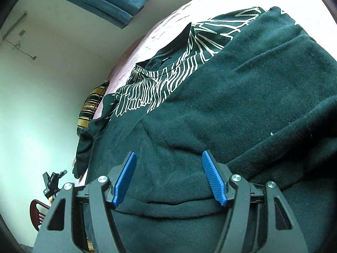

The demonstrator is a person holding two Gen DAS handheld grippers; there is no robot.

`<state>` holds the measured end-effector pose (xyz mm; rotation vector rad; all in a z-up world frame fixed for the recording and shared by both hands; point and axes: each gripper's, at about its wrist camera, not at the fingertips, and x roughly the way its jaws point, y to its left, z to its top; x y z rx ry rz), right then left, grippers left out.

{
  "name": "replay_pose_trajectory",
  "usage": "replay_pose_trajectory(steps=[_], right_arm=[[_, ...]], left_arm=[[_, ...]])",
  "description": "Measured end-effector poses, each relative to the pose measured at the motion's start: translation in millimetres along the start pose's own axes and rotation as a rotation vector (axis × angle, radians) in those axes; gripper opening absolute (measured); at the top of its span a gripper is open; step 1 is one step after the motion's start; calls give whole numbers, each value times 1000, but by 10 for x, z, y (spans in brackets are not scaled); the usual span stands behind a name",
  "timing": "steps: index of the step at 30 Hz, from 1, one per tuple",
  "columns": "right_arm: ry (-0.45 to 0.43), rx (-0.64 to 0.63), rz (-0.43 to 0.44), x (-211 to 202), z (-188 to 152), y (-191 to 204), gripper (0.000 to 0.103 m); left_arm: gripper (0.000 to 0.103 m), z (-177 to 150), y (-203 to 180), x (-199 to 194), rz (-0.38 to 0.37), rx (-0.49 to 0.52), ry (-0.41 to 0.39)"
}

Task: Fold small clothes

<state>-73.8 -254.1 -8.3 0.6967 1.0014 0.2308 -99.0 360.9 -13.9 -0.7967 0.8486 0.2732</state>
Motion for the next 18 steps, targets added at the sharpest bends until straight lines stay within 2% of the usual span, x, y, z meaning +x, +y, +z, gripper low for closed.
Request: replay_pose_trajectory(steps=[1,3,6,8,9,10,14,16,18], right_arm=[[-1,-1,-2,11,1,14,68],[-5,-7,-5,25,-2,44,68],[-9,-9,-5,33,-5,56,68],[-11,-9,-3,32,-4,55,68],[-13,-9,-2,32,-5,57,68],[-15,-10,-3,34,-6,59,68],[-20,-18,-8,41,-7,68,68],[-23,-19,-8,43,-8,68,68],[-25,-20,-9,46,-9,66,68]], left_arm=[[101,72,71,43,2,-28,15],[101,148,96,141,12,-9,34],[100,206,4,340,24,98,81],[93,219,-96,446,37,173,95],[81,233,-102,461,38,192,92],[63,250,-111,472,22,201,100],[55,268,-83,493,-4,155,119],[33,236,-85,474,-25,159,127],[21,208,-131,429,-13,154,114]])
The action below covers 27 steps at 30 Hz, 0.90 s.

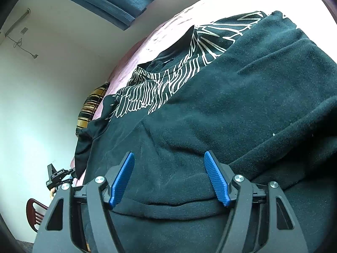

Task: Fold small clothes

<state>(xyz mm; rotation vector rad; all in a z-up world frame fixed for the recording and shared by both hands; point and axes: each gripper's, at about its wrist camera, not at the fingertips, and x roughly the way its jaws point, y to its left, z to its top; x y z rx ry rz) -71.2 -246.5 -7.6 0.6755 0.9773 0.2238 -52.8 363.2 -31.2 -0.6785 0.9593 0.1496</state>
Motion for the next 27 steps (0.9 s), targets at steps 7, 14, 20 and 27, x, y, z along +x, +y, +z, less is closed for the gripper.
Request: replay_pose_trajectory(steps=[7,14,20,27], right_arm=[[-4,-4,-6,8,-10,-1,68],[-10,-10,-15,9,-13,-1,68],[-19,-24,-29,13,-22,28,69],[-25,-29,-27,24,-31,44,71]], left_arm=[[11,231,-298,-361,111,71,-133],[10,914,-468,-694,248,128,-308],[10,1265,-399,-514,323,120,-296],[10,1249,-881,-641,349,202,-346]])
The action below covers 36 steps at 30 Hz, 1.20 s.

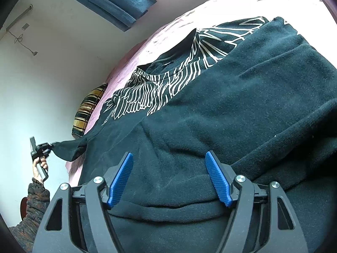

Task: Fold small clothes

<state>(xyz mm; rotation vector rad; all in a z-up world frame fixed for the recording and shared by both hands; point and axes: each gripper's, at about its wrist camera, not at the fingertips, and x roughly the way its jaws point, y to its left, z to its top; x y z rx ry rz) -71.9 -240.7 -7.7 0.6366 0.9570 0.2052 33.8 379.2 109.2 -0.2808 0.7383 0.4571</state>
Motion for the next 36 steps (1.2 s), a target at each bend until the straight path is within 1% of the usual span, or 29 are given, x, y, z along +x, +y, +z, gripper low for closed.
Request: replay_pose_trajectory(steps=[1,2,4,5,7,8,9,10,11,13,14,15,17,19,20,21,23,24,25,26,27,29,31,32,33,34,36], right_arm=[[-2,-1,-1,5,-2,7,72],[-3,-4,-2,4,0,8,72],[-6,-7,-3,6,0,12,72],[-8,-7,-2,2,1,8,72],[-11,-2,4,-1,3,1,72],[-12,3,7,-7,5,-7,72],[-14,9,13,-15,9,-15,72],[-14,15,17,-26,15,-25,72],[-13,20,20,-38,18,-37,72],[-13,45,27,-77,23,-71,72],[-12,61,30,-105,29,-85,72],[-13,71,33,-134,32,-103,72],[-17,93,40,-195,32,-143,72],[-26,126,51,-269,36,-205,72],[-32,138,57,-308,31,-230,72],[-42,151,58,-362,34,-279,72],[-54,172,62,-430,21,-347,72],[-56,197,83,-457,17,-410,72],[-54,227,108,-472,9,-471,72],[-54,247,126,-483,-5,-507,72],[-52,265,146,-491,-11,-550,72],[-46,272,155,-494,-1,-577,72],[-47,273,166,-508,-2,-591,72],[-44,274,168,-504,-8,-586,72],[-41,277,170,-511,-15,-593,72],[-42,279,173,-507,-7,-586,72],[-36,276,172,-518,-9,-576,72]], left_arm=[[10,12,-144,-106,6,38,-23],[10,23,-372,-280,-1,93,-57],[10,50,-710,-535,-40,153,-95],[10,58,-970,-733,-76,190,-118],[10,51,-1373,-1039,-141,243,-152],[10,33,-1676,-1262,-195,286,-174],[10,6,-1898,-1424,-230,318,-191],[10,-33,-2125,-1585,-264,352,-209],[10,-114,-2445,-1806,-318,399,-233],[10,-285,-2892,-2070,-393,461,-250],[10,-440,-3205,-2222,-449,504,-248],[10,-567,-3426,-2307,-486,537,-239],[10,-930,-3929,-2448,-561,616,-223],[10,-1263,-4315,-2489,-615,671,-199],[10,-1509,-4560,-2472,-654,705,-160],[10,-1712,-4759,-2433,-675,731,-132],[11,-2085,-5028,-2353,-672,795,-113],[12,-2348,-5178,-2274,-668,840,-98],[14,-2548,-5263,-2206,-678,872,-73],[15,-2781,-5356,-2103,-691,911,-30],[16,-2902,-5344,-2051,-693,922,-8],[23,-3077,-5293,-2001,-711,918,40],[37,-3086,-5119,-1953,-745,873,67],[42,-3087,-5014,-1937,-753,850,59],[54,-3025,-4832,-1919,-752,813,32],[60,-2963,-4657,-1878,-740,779,3],[62,-2808,-4292,-1734,-698,718,-35]])
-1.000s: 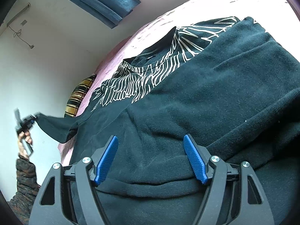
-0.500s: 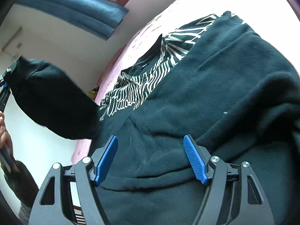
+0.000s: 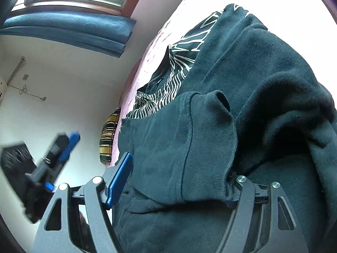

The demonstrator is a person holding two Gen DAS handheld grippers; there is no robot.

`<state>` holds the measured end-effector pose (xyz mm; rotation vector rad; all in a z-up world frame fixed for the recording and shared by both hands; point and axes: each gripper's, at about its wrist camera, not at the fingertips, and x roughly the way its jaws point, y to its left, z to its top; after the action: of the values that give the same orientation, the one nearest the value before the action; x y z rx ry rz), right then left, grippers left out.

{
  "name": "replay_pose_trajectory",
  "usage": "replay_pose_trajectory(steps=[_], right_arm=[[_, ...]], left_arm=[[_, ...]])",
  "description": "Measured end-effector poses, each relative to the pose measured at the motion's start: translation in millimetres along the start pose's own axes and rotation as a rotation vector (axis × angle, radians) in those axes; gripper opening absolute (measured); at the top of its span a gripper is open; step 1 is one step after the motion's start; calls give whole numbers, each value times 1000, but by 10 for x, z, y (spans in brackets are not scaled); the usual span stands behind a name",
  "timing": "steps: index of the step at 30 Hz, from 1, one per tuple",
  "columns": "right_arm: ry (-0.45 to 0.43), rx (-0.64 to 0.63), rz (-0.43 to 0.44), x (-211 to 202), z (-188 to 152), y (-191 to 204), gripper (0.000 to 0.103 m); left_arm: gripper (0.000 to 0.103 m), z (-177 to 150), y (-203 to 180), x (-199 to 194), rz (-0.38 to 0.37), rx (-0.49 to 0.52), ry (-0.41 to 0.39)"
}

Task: Fold small clothes

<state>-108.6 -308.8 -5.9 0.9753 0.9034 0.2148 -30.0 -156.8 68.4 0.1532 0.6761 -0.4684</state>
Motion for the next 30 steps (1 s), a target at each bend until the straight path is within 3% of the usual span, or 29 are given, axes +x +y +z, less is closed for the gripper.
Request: replay_pose_trajectory(steps=[2,5,7,8,11,17,20,22,25,26,28,30], right_arm=[[8,-4,-7,14,-3,11,72],[16,-34,-50,60,-5,89,67],[30,-87,-150,96,-26,218,29],[46,-113,-184,130,-29,282,23],[55,-157,-202,180,-34,478,20],[55,-186,-54,431,234,1184,17],[62,-232,46,629,434,1875,15],[55,-272,194,622,526,2471,13],[-3,-350,399,297,512,3044,12],[-32,-377,419,167,479,3084,11],[-79,-401,382,-52,385,2872,10],[-73,-348,284,-100,296,2337,10]], left_arm=[[64,-144,388,-72,57,-38,-4],[64,-446,991,-76,133,-122,55],[64,-686,1361,-87,181,-195,105],[64,-757,1443,-107,190,-214,116],[64,-994,1727,-150,216,-276,150],[64,-1178,1704,-125,220,-247,155],[65,-1164,1646,15,271,-211,155],[65,-1124,1736,163,346,-247,165],[65,-1113,2092,317,476,-374,215],[66,-1138,2252,323,485,-446,223],[72,-1228,2577,271,435,-619,203],[72,-1312,2759,250,401,-694,204]])
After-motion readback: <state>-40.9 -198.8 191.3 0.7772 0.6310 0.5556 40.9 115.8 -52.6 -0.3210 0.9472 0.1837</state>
